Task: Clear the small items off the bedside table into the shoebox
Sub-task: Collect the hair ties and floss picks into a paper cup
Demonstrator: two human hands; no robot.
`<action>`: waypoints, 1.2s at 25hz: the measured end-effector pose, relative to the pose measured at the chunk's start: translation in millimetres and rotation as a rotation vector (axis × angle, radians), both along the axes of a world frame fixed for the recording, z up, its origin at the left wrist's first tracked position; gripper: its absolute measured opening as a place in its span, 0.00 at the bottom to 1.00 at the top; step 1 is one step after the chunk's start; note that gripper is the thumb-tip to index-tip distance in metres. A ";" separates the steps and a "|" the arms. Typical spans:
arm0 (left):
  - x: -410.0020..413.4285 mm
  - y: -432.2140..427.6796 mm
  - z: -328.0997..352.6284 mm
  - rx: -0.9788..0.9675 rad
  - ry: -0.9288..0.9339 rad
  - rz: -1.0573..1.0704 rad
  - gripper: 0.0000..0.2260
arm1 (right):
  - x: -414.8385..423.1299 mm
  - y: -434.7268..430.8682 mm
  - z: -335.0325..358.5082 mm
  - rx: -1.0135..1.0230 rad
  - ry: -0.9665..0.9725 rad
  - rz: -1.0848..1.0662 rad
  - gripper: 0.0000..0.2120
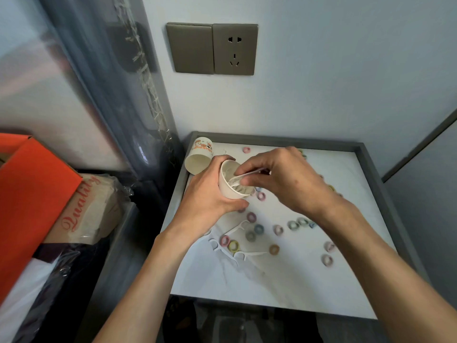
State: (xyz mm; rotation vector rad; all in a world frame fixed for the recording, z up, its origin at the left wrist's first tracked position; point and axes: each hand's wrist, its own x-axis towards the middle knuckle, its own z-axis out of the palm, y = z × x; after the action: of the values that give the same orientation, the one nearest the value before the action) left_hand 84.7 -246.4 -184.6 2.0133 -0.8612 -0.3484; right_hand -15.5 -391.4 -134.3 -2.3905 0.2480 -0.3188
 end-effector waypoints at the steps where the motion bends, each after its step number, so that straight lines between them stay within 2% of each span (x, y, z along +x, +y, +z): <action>1: -1.2 -0.4 0.2 0.004 0.012 -0.004 0.34 | 2.7 4.0 -0.7 -0.007 0.030 0.020 0.07; 3: -2.3 -1.2 1.1 -0.012 0.031 0.001 0.33 | 4.2 7.5 -2.6 0.019 0.051 0.037 0.08; 7: 0.5 -1.0 3.0 -0.085 0.061 0.014 0.33 | 1.3 -1.5 -9.2 0.136 -0.093 -0.108 0.07; 11: 4.4 1.1 2.7 -0.172 0.092 0.043 0.33 | 4.2 -7.1 -19.6 0.257 -0.145 -0.165 0.05; 15: 21.4 11.0 3.5 -0.307 0.152 0.191 0.33 | 11.9 -16.1 -35.8 0.325 -0.138 -0.208 0.06; 16: 27.1 15.3 3.8 -0.331 0.163 0.248 0.32 | 16.7 -19.6 -40.5 0.266 -0.092 -0.200 0.06; 20: 41.0 26.8 2.9 -0.332 0.161 0.431 0.34 | 63.5 -46.5 -56.5 -0.202 0.091 -0.072 0.10; 22: 44.4 29.4 2.7 -0.322 0.160 0.468 0.34 | 98.2 -57.9 -62.4 -0.346 0.168 -0.014 0.13; 25: 47.2 30.8 3.0 -0.322 0.161 0.479 0.34 | 137.2 -61.9 -74.9 -0.462 0.277 0.067 0.17; 30: 47.4 28.3 3.6 -0.327 0.168 0.466 0.34 | 152.0 -59.8 -88.7 -0.499 0.304 0.104 0.12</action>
State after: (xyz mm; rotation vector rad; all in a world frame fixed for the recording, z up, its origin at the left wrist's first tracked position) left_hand 132.1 -218.1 -181.1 1.7796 -0.3031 -0.1000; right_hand 136.5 -451.2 -223.0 -2.9331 0.1963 0.0448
